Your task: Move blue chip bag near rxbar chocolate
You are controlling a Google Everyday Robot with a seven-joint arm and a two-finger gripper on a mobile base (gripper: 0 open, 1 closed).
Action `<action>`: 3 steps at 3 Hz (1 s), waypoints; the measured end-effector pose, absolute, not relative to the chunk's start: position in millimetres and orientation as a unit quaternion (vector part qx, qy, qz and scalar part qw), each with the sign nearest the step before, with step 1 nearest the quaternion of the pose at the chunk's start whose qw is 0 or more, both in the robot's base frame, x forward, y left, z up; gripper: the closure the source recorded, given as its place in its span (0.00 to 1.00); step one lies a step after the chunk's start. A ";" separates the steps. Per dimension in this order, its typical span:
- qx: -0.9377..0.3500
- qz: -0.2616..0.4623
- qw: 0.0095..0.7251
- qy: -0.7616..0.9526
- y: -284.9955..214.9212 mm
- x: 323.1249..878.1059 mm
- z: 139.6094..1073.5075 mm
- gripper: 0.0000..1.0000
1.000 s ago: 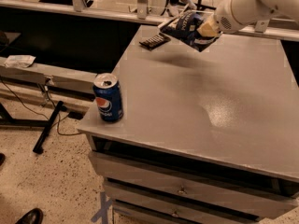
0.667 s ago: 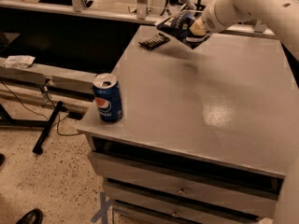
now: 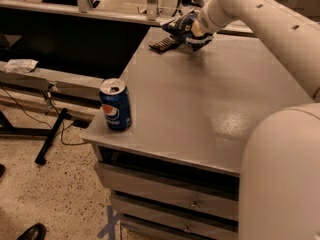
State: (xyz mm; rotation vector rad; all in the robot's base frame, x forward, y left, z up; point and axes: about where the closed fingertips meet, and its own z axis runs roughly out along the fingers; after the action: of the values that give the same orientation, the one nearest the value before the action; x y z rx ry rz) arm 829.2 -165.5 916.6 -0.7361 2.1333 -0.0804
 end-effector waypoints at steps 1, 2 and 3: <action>-0.259 -0.029 0.417 0.870 -162.8 844.6 904.8 1.00; -0.204 -0.025 0.398 0.894 -168.1 859.2 886.9 0.74; -0.174 -0.014 0.391 0.904 -173.0 864.0 880.5 0.43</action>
Offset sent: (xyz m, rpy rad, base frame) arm 0.0427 -0.0081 -0.0357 0.1073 0.1148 -0.2635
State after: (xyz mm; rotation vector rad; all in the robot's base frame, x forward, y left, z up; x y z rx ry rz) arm 864.0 -173.0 880.5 -0.4425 2.2962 -0.0361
